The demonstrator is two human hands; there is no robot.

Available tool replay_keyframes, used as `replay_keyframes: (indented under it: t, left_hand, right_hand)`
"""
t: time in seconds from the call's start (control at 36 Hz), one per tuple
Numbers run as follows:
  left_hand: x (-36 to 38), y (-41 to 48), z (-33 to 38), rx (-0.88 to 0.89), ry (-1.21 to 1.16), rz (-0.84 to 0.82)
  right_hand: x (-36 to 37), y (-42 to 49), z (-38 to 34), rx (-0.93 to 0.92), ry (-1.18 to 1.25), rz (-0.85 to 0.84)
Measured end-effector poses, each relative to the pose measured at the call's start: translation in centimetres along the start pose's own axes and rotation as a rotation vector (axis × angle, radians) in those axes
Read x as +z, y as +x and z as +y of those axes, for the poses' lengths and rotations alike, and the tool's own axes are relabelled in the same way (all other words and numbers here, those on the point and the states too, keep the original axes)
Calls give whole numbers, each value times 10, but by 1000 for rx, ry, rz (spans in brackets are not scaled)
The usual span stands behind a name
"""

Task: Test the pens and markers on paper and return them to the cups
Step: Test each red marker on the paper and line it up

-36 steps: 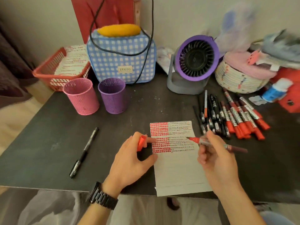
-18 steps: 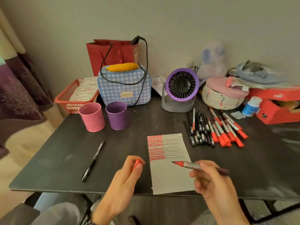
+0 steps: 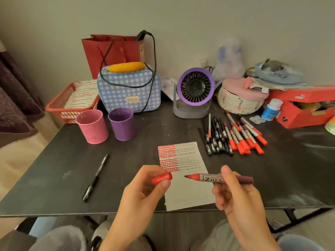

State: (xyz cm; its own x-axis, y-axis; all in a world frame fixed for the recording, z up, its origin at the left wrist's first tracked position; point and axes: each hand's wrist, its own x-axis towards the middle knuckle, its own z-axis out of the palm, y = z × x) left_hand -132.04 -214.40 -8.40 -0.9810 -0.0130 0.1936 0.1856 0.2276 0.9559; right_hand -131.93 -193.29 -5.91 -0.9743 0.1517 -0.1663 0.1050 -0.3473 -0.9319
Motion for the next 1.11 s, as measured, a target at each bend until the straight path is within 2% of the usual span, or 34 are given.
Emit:
replay_keyframes:
  t: [0.42,0.67,0.81,0.89,1.03,1.11]
  left_hand:
    - [7,0,0,-47,40,-122]
    - [8,-4,2,51,205,-167]
    - [9,-9,3,59,135,-186]
    - [5,-13,3,45,88,-215]
    - [0,-23,-3,30,108,-305]
    - [2,-28,-6,90,169,-301]
  right_hand:
    - [-2,-1,11,5,-94,-20]
    - [-7,-3,28,41,-116,-59]
    - [-12,-7,39,190,-18,-144]
    - [-21,-11,36,226,-125,-268]
    - [-35,-16,27,110,-427,-442]
    - [-37,-22,33,51,-561,-506]
